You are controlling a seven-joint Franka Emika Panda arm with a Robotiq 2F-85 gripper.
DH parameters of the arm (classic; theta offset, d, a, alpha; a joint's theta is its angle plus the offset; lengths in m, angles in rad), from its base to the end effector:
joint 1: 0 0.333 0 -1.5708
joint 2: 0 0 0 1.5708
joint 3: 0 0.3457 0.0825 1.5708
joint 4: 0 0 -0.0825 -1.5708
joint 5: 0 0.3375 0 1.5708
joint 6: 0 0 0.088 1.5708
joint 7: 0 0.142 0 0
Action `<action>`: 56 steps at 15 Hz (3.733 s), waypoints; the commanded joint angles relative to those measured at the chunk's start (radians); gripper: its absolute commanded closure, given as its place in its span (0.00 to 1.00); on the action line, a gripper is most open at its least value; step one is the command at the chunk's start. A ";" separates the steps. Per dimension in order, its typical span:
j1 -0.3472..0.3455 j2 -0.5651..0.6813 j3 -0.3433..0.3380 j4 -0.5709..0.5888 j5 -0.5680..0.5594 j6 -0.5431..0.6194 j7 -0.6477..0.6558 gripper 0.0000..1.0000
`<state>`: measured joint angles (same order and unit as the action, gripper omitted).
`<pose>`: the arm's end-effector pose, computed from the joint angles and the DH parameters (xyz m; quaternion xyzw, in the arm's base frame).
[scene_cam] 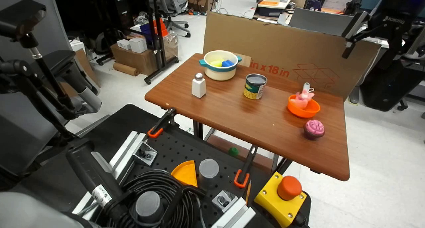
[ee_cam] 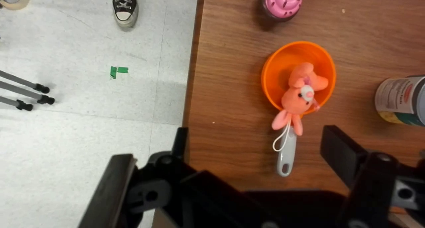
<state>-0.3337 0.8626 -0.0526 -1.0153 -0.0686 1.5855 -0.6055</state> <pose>0.6553 -0.2639 0.3117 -0.9807 -0.1196 0.1535 0.0206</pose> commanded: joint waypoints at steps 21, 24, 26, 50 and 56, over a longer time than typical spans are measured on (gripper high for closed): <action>0.095 -0.046 -0.028 -0.050 -0.077 -0.089 0.334 0.00; 0.088 -0.036 -0.020 -0.034 -0.070 -0.112 0.342 0.00; 0.068 -0.034 -0.006 -0.025 -0.043 -0.143 0.314 0.00; 0.177 -0.024 -0.070 -0.108 -0.258 0.034 0.460 0.00; 0.221 -0.003 -0.105 -0.134 -0.320 0.048 0.511 0.00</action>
<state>-0.1443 0.8525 -0.1286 -1.1316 -0.3494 1.6126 -0.1304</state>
